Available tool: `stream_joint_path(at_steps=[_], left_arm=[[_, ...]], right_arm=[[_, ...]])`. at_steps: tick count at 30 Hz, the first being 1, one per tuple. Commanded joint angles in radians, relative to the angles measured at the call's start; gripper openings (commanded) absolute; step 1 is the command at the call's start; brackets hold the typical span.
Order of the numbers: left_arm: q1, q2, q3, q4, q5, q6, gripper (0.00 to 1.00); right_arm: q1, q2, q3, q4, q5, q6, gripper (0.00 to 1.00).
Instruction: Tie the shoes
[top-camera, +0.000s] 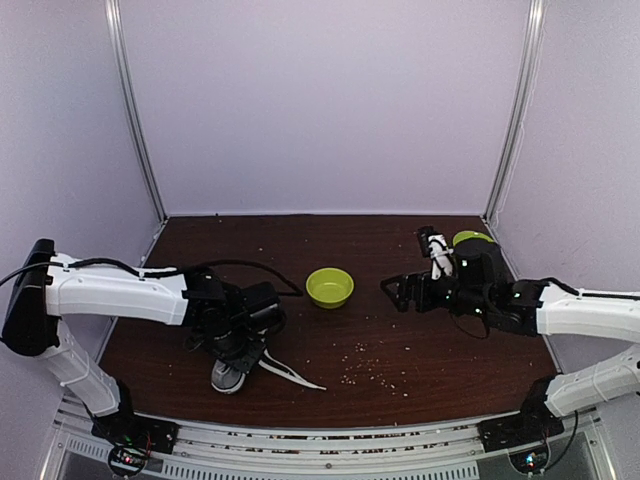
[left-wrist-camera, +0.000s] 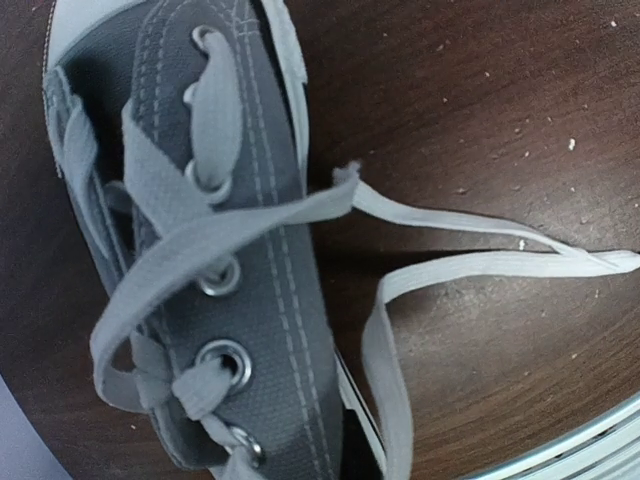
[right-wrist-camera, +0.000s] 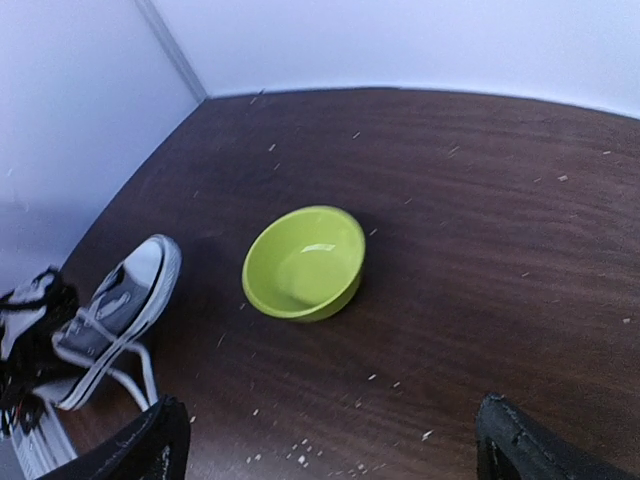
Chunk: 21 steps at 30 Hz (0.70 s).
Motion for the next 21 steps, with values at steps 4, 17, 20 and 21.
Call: stream_joint_path(at_steps=[4, 17, 20, 21], left_arm=[[-0.001, -0.041, 0.005, 0.2, 0.162, 0.014, 0.69], [0.263, -0.32, -0.044, 0.255, 0.192, 0.223, 0.88], [0.343, -0.384, -0.098, 0.394, 0.211, 0.227, 0.92], [0.36, -0.396, -0.113, 0.435, 0.215, 0.224, 0.92]], right_arm=[[0.17, 0.139, 0.029, 0.009, -0.118, -0.04, 0.98], [0.418, 0.54, 0.32, -0.18, -0.048, -0.002, 0.63], [0.45, 0.622, 0.407, -0.258, -0.028, -0.016, 0.56], [0.457, 0.644, 0.432, -0.279, -0.028, -0.021, 0.54]])
